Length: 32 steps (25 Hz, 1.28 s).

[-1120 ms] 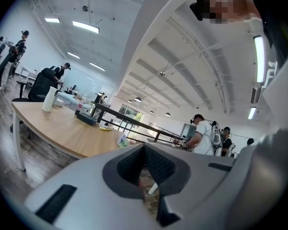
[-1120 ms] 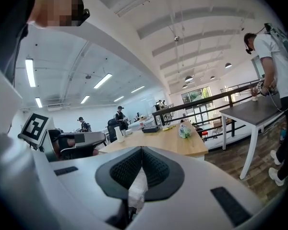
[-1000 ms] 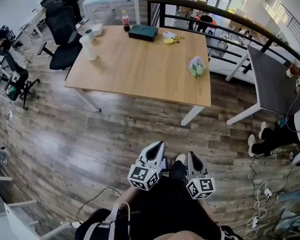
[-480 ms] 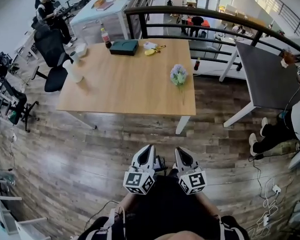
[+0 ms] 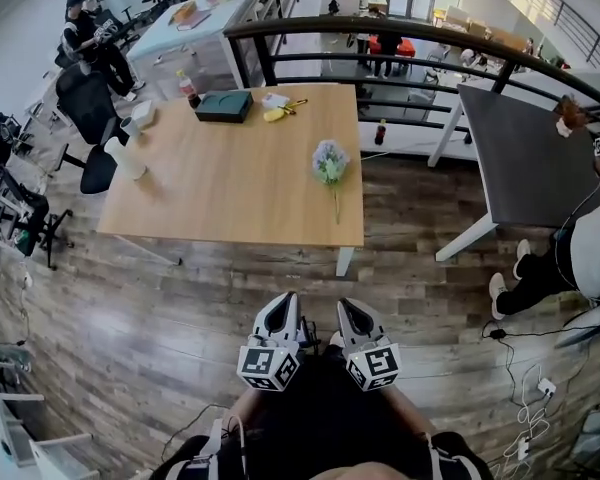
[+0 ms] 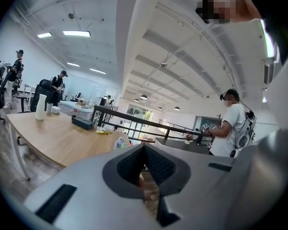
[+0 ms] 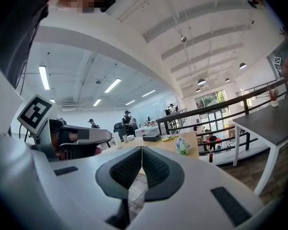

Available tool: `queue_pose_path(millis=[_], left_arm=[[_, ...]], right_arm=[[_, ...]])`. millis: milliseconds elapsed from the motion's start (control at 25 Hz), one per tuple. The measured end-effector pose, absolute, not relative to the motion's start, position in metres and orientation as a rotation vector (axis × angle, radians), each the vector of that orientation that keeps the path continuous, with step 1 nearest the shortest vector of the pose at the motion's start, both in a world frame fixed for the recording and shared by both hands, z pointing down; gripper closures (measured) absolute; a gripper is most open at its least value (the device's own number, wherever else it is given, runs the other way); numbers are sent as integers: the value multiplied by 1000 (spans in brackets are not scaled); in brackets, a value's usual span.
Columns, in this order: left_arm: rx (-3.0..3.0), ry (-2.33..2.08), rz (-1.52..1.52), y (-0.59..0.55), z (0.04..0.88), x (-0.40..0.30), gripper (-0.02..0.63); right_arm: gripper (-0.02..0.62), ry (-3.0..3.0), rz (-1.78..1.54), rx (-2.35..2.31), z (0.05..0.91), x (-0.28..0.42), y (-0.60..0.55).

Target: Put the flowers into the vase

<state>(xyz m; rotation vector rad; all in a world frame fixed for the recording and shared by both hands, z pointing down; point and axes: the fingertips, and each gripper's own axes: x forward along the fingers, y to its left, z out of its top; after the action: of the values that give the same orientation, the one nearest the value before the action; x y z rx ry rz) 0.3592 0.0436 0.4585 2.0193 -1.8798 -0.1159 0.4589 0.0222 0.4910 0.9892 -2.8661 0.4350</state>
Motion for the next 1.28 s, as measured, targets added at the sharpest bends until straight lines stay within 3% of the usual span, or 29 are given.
queue_pose_path(millis=[680,1280], left_arm=[[2111,-1767,-145,-31,458,357,560],[2232,-1621,-364,-92,444,223,560]], right_arm=[[578,-2797,457,1128,491,455,-41],[578,-2802,409,1096,492,344,-106]])
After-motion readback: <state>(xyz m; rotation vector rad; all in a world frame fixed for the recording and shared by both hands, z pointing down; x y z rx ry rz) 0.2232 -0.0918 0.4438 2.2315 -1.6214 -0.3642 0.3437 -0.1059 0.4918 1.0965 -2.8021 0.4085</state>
